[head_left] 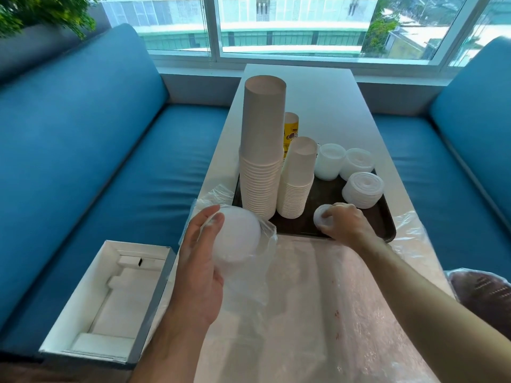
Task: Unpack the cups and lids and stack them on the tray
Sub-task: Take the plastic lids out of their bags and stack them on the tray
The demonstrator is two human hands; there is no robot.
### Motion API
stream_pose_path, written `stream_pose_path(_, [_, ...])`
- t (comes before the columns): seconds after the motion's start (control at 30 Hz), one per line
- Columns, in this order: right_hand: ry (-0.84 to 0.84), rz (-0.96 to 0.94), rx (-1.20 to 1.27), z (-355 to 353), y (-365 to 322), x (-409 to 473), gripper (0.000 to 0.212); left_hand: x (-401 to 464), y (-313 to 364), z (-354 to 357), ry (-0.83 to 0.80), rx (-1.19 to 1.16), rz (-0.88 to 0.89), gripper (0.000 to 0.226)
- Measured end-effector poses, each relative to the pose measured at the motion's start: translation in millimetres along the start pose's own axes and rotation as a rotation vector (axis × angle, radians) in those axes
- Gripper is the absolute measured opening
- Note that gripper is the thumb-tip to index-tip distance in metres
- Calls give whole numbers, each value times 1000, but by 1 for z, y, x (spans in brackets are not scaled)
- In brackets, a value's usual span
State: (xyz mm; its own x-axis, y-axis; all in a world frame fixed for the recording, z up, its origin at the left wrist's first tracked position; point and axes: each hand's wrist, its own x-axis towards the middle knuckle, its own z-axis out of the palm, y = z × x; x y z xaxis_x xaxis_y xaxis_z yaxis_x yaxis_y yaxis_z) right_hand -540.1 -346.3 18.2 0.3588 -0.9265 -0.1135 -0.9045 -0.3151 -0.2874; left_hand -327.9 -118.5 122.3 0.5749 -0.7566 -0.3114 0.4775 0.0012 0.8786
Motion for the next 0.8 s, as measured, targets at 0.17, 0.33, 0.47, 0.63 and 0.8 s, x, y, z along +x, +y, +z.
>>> stream_pose_path(0.17, [41, -11, 59, 4, 5, 1, 35, 0, 2, -2, 1, -15, -3, 38])
stream_pose_path(0.33, [-93, 13, 35, 0, 9, 12, 42, 0, 3, -2, 2, -8, 6, 37])
stream_pose_path(0.47, [-104, 21, 37, -5, 12, 21, 40, 0, 3, -3, -5, 10, 15, 38])
stream_pose_path(0.63, [-76, 6, 17, -4, 13, 22, 37, 1, 3, -3, -6, 15, 18, 37])
stream_pose_path(0.8, [-70, -41, 15, -2, 9, 23, 40, 1, 3, -2, -7, 15, 19, 40])
